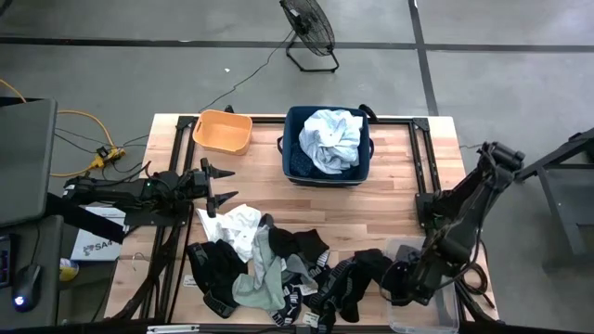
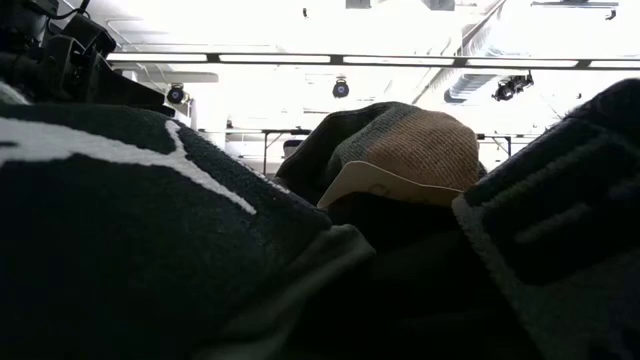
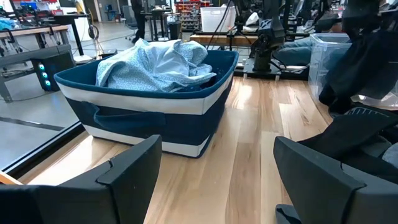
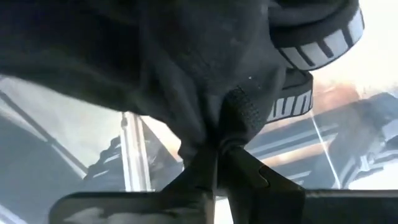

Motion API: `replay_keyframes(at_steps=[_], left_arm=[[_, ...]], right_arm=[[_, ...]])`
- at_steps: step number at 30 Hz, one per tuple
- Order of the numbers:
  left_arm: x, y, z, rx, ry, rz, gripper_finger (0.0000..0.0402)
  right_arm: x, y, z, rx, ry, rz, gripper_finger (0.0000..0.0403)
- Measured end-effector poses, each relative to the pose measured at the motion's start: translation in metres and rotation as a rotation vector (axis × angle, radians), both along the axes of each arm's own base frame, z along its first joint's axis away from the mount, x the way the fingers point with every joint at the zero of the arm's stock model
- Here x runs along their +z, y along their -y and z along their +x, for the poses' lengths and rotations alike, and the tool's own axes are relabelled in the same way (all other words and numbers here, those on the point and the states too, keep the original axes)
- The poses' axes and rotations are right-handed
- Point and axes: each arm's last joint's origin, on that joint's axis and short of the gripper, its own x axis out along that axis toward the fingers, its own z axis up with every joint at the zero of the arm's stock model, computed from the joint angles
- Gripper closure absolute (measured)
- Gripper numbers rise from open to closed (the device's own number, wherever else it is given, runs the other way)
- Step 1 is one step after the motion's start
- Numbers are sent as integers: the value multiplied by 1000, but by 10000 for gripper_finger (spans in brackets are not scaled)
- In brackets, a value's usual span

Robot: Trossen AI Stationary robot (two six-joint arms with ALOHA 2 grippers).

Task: Pick & Place Cloths
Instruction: Put the black boxer shorts into the transparent bin

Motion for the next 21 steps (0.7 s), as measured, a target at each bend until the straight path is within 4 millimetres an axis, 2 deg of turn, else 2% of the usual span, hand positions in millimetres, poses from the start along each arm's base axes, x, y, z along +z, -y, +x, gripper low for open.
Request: replay_keyframes(at_steps=[6, 11, 15, 18, 21], left_arm=[[0, 0, 0, -1, 0, 0, 96], [0, 0, 0, 0, 0, 0, 96], [0, 0, 0, -1, 0, 0, 96], [0, 0, 0, 0, 0, 0, 96], [0, 0, 0, -1, 0, 0, 96]], right_arm=[[-1, 4, 7, -133, -62, 6, 333], [5, 12, 12, -215, -42, 20, 250], [15, 18, 17, -254, -38, 114, 190], [25, 24, 16, -267, 10, 163, 162], [34, 31, 14, -281, 67, 188, 151]])
